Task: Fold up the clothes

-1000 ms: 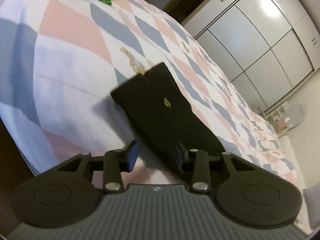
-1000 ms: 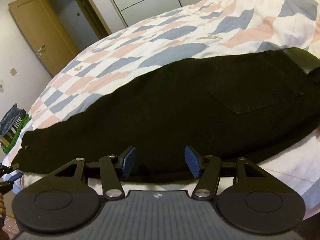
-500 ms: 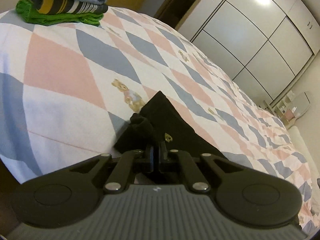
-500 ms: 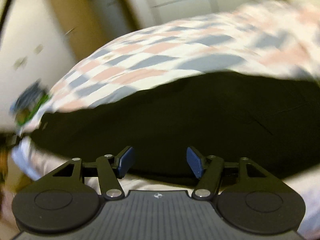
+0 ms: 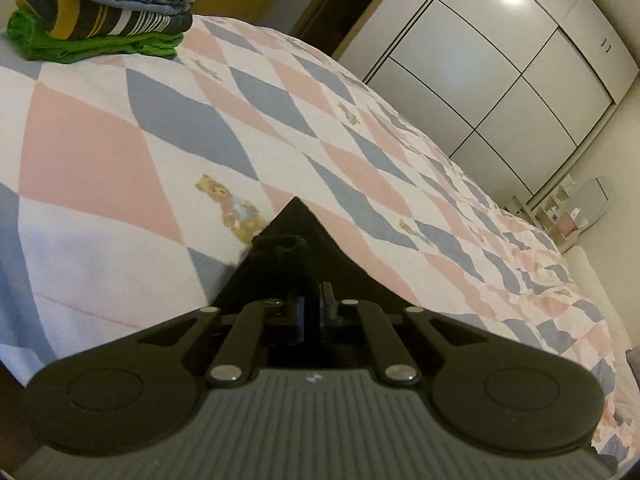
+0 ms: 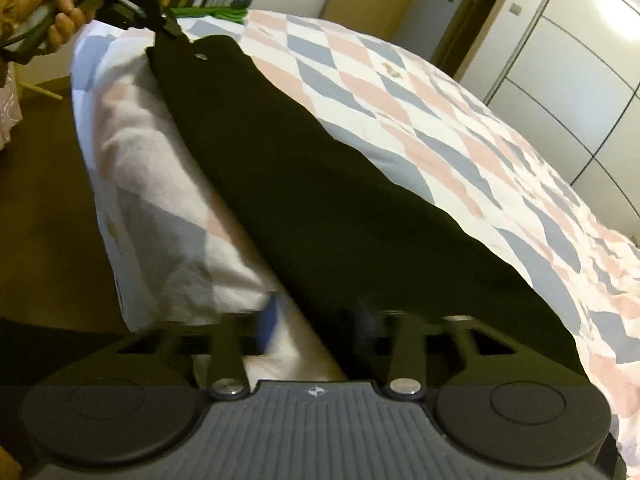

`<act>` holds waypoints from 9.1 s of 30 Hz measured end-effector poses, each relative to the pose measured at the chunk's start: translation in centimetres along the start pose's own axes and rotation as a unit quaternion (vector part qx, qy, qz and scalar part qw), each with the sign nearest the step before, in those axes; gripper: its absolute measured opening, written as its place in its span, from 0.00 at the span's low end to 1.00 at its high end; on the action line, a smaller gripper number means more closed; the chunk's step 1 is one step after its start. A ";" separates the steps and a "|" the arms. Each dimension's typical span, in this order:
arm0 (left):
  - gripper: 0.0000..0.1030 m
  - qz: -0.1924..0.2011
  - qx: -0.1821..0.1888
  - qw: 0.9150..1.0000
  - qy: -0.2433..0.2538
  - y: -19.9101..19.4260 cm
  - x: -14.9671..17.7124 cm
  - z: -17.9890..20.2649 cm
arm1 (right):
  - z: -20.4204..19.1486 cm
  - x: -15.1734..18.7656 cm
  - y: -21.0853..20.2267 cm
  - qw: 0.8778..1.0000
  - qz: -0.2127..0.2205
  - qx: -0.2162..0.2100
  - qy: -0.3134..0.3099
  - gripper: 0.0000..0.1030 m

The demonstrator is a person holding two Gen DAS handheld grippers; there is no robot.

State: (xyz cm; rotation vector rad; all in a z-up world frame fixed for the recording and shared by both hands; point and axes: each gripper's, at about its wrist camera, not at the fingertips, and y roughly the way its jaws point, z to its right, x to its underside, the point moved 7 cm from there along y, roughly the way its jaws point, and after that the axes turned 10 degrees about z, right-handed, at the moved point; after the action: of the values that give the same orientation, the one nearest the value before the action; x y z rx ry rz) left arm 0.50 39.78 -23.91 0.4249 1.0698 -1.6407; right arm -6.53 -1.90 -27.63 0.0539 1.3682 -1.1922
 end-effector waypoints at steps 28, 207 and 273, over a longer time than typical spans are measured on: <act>0.26 0.012 -0.011 0.995 -0.101 0.2 4.5 -3.8 | 1.1 1.2 -0.5 0.996 0.028 0.040 0.069 0.35; 0.19 -0.155 0.250 0.880 0.374 5.1 19.3 27.3 | 17.1 10.9 -3.8 0.843 0.083 0.081 0.526 0.18; 0.07 -0.122 0.127 0.915 0.363 -1.0 19.7 24.4 | 13.3 9.6 -6.4 0.891 0.044 0.128 0.433 0.32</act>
State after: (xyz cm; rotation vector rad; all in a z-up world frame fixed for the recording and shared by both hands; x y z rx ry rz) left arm -1.61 8.46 -24.92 1.1815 1.4953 -1.9027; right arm -3.75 -19.25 -27.19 0.9227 1.9234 -1.3190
